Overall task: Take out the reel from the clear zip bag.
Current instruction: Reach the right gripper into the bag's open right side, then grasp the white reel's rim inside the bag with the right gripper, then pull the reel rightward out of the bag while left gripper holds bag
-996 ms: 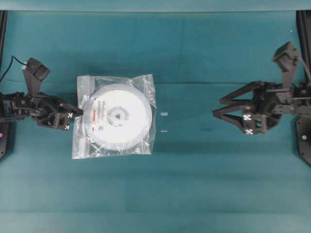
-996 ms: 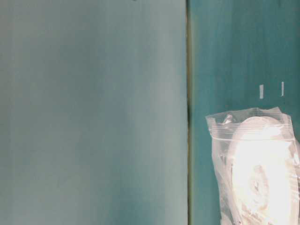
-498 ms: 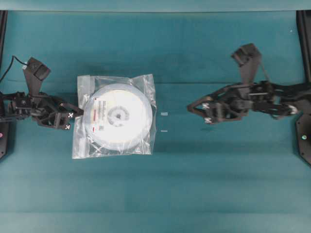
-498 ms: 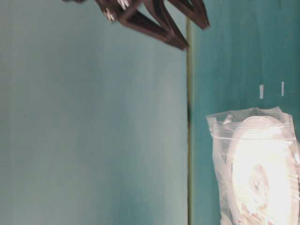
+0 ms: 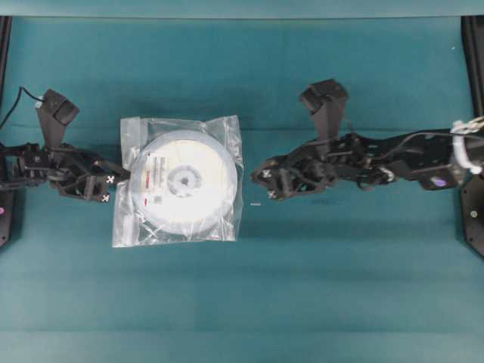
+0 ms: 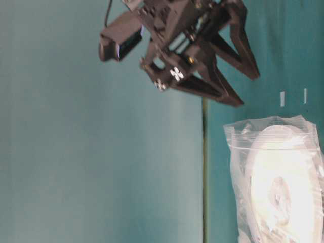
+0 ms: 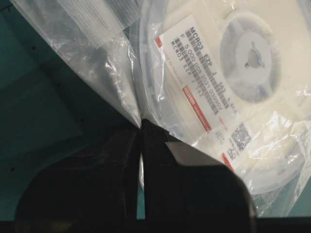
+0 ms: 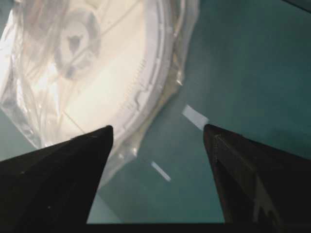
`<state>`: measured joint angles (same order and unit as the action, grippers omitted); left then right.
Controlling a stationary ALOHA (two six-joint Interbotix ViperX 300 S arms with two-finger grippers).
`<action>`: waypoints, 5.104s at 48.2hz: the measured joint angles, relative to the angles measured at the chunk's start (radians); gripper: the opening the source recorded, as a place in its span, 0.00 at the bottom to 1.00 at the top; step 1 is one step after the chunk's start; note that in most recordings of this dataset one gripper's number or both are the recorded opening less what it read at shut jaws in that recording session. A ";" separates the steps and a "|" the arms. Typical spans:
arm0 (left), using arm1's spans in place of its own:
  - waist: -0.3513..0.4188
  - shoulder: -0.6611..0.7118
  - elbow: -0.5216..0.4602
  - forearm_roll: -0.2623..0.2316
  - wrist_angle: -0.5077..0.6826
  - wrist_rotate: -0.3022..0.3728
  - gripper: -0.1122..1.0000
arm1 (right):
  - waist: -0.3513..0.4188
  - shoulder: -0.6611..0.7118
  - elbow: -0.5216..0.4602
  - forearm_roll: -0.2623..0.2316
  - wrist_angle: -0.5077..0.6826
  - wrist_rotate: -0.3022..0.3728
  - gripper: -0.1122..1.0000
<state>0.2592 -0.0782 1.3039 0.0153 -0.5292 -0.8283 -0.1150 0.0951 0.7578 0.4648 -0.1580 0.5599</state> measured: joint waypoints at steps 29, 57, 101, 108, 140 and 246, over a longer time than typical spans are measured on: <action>0.000 0.000 -0.003 -0.002 0.000 0.000 0.11 | 0.005 0.114 -0.110 -0.002 0.005 0.003 0.90; 0.000 0.002 -0.003 0.000 0.000 0.000 0.11 | 0.003 0.173 -0.167 0.000 0.005 0.006 0.87; -0.002 0.002 -0.005 0.000 0.000 0.000 0.11 | 0.002 0.227 -0.238 0.003 0.026 0.011 0.86; 0.000 0.002 -0.005 -0.002 0.000 0.000 0.11 | 0.002 0.229 -0.241 0.003 0.029 0.011 0.85; -0.002 0.002 -0.005 -0.002 0.002 0.000 0.11 | -0.018 0.229 -0.239 0.043 0.100 0.011 0.20; -0.002 0.003 -0.008 -0.002 0.002 0.002 0.11 | -0.051 -0.213 0.337 0.150 0.011 0.014 0.13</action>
<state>0.2577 -0.0752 1.2962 0.0138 -0.5277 -0.8268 -0.1657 -0.1181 1.0953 0.6151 -0.1473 0.5737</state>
